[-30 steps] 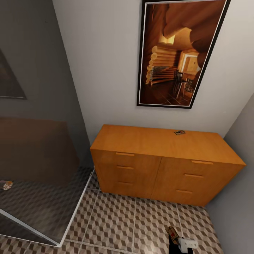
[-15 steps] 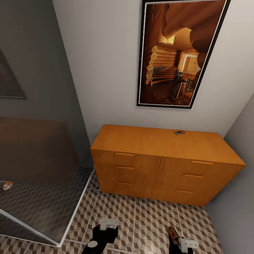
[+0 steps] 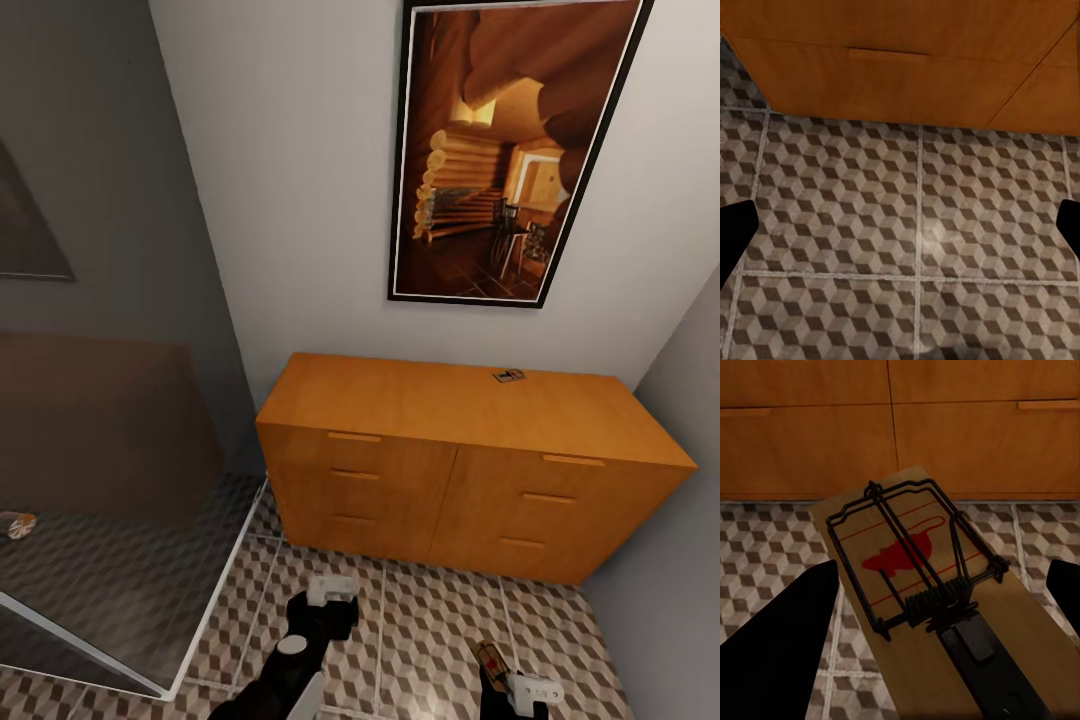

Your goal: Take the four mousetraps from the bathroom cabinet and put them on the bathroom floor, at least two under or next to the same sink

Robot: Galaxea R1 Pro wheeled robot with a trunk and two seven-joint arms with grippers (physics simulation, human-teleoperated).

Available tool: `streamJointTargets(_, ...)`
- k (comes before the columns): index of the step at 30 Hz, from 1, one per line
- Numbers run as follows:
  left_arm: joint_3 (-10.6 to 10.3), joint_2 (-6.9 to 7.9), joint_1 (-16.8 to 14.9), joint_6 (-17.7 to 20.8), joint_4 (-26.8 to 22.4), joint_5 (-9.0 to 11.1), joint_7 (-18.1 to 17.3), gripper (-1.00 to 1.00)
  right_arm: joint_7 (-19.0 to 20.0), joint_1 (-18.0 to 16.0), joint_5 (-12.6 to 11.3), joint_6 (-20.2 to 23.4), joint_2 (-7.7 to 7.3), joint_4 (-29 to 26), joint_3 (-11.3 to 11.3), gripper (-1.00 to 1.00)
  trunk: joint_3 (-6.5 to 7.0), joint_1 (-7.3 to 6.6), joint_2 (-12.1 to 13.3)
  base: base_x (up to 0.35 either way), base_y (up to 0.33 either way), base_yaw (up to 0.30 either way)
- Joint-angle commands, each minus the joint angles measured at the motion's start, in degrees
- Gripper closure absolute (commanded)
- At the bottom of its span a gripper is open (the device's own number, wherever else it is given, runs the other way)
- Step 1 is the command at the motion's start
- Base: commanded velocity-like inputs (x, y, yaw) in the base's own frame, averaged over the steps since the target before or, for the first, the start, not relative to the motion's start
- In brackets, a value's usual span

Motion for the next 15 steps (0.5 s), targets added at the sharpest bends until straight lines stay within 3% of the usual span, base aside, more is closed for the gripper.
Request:
streamJointTargets(1, -0.3, 0.04, -0.1, 0.3, -0.5, -0.2, 0.5, -1.0, 0.5, 0.0, -0.6, -0.2, -0.05, 0.1, 0.2, 1.0, -0.11, 0.03, -0.1, 0.0, 0.0, 0.0)
streamJointTargets(15, -3.9, 0.13, -0.1, 0.5, -3.8, -1.2, 0.6, -1.0, 0.5, -0.1, -0.6, -0.2, -0.17, 0.0, 0.1, 1.0, -0.11, 0.03, -0.1, 0.0, 0.0, 0.0)
